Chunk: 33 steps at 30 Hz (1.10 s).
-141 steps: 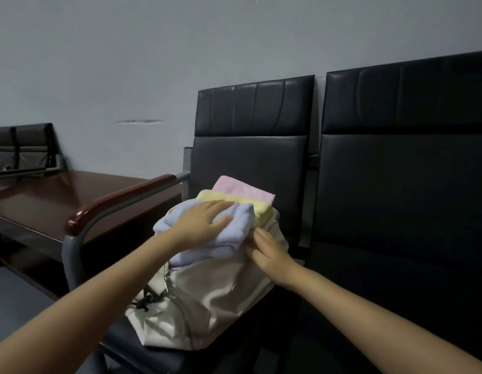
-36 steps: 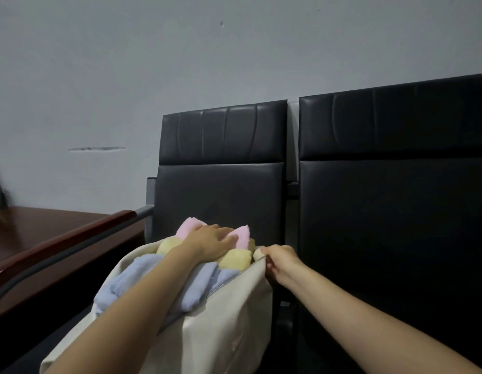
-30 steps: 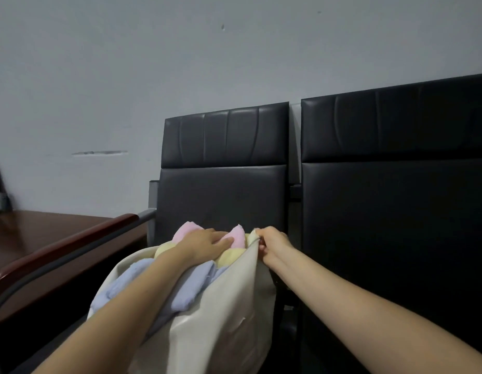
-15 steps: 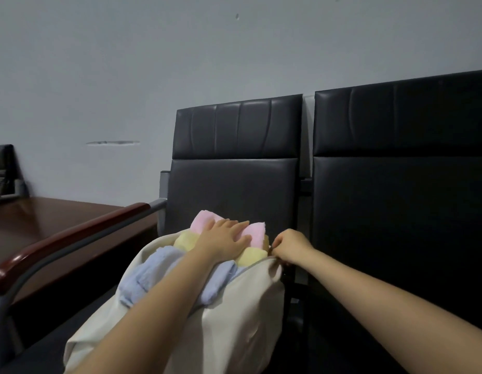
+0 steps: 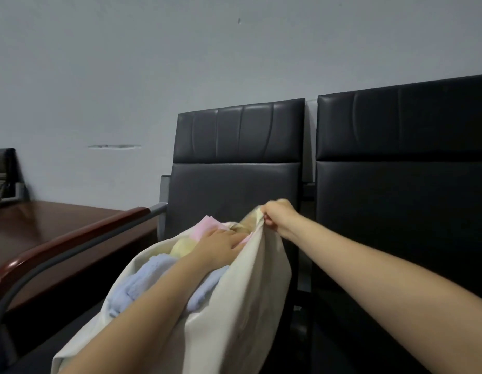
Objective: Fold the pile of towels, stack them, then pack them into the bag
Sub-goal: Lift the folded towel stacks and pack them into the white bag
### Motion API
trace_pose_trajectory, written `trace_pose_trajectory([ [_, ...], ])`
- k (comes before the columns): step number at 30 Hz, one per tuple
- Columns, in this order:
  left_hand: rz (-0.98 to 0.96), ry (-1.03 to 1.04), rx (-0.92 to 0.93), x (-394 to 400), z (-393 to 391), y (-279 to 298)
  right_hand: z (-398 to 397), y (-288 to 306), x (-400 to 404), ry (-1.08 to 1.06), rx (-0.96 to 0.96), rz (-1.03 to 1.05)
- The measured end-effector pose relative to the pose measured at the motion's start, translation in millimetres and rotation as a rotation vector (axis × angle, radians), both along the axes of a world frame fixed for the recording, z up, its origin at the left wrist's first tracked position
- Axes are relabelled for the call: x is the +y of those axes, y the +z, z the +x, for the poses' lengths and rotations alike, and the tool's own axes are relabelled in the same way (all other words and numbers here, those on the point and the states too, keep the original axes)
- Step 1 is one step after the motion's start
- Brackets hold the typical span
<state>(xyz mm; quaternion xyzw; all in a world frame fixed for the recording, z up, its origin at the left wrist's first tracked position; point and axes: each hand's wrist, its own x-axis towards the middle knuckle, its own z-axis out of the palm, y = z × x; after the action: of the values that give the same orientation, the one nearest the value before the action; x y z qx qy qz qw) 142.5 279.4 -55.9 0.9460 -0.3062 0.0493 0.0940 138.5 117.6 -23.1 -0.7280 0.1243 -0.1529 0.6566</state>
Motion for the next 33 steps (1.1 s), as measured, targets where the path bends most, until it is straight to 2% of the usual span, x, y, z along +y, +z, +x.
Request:
trace_pose_trajectory([
  [2,0.135,0.104,-0.012,-8.1,-1.1,2.6,-4.2,19.7,12.2,0.078,-0.023,0.043],
  [4,0.247,0.122,-0.098,-13.6,-4.1,0.4,-13.1,27.7,22.6,0.132,0.001,0.110],
  [6,0.283,0.112,-0.115,-20.2,-5.7,-4.6,-27.9,24.1,27.2,0.155,0.046,0.118],
  [7,0.281,0.110,-0.110,-24.4,-7.9,-4.4,-37.4,20.1,28.1,0.152,0.077,0.059],
  [12,0.068,0.074,-0.046,-6.1,-23.7,18.0,-97.8,12.7,25.8,0.204,0.251,-0.372],
  [15,0.034,0.045,-0.041,33.6,-41.3,26.7,-127.3,12.2,35.0,0.273,0.285,-0.581],
  [17,0.001,0.004,-0.051,55.5,-60.2,26.3,-135.7,7.4,43.5,0.296,0.136,-0.711],
  [20,0.029,-0.054,-0.121,76.8,-89.6,20.1,-135.6,-3.1,45.7,0.315,-0.111,-1.216],
  [22,0.121,-0.043,-0.131,84.9,-102.6,14.1,-132.6,-5.1,40.4,0.434,-0.181,-1.407],
  [27,0.174,0.027,-0.113,80.5,-104.9,3.6,-141.8,8.8,35.2,0.624,0.005,-1.458],
  [30,0.184,0.046,-0.125,74.8,-103.8,3.3,-149.9,31.6,42.0,0.719,-0.076,-1.307],
  [33,0.229,0.056,-0.109,76.3,-112.1,9.2,-154.7,50.2,45.0,0.651,-0.238,-1.049],
])
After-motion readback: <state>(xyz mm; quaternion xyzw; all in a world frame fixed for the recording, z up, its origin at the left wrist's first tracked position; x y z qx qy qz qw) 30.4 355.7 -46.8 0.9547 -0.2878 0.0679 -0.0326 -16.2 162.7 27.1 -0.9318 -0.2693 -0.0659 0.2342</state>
